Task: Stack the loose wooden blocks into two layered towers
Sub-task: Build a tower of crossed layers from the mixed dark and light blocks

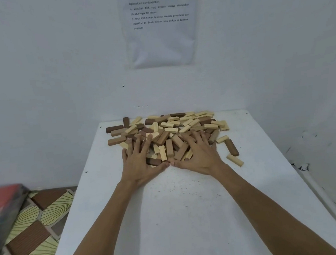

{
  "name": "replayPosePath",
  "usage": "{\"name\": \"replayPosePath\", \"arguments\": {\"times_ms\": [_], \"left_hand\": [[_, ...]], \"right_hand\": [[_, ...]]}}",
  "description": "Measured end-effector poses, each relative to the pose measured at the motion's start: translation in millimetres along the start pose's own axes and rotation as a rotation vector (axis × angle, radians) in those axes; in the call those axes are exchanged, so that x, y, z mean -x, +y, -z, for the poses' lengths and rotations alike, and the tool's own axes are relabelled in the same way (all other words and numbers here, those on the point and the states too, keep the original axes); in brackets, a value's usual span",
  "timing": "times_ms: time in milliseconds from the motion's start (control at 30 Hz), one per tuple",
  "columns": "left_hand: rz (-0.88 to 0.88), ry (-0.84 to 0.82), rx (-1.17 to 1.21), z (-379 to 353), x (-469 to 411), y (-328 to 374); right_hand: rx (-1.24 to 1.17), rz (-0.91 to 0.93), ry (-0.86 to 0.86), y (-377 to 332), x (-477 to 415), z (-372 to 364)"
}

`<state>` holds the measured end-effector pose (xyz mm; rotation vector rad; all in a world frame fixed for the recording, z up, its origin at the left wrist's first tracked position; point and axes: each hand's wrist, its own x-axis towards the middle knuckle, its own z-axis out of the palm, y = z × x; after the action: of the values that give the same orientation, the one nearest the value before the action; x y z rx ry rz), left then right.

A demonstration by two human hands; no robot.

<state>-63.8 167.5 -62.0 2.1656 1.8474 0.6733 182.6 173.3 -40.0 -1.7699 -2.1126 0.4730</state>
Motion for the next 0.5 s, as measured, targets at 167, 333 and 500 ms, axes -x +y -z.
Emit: {"name": "replayPosePath", "arguments": {"times_ms": [167,333,500], "left_hand": [[-0.004,-0.017,-0.012,0.8,14.6,0.7],[-0.042,0.039,-0.055,-4.5,29.1,8.6],[-0.046,0.062,-0.089,-10.9,31.8,17.6]], "right_hand": [[0.058,0.022,0.074,0.6,15.1,17.5],[0.065,0.092,0.332,15.4,30.5,20.7],[0.047,-0.114,0.437,49.0,40.5,19.5]]}}
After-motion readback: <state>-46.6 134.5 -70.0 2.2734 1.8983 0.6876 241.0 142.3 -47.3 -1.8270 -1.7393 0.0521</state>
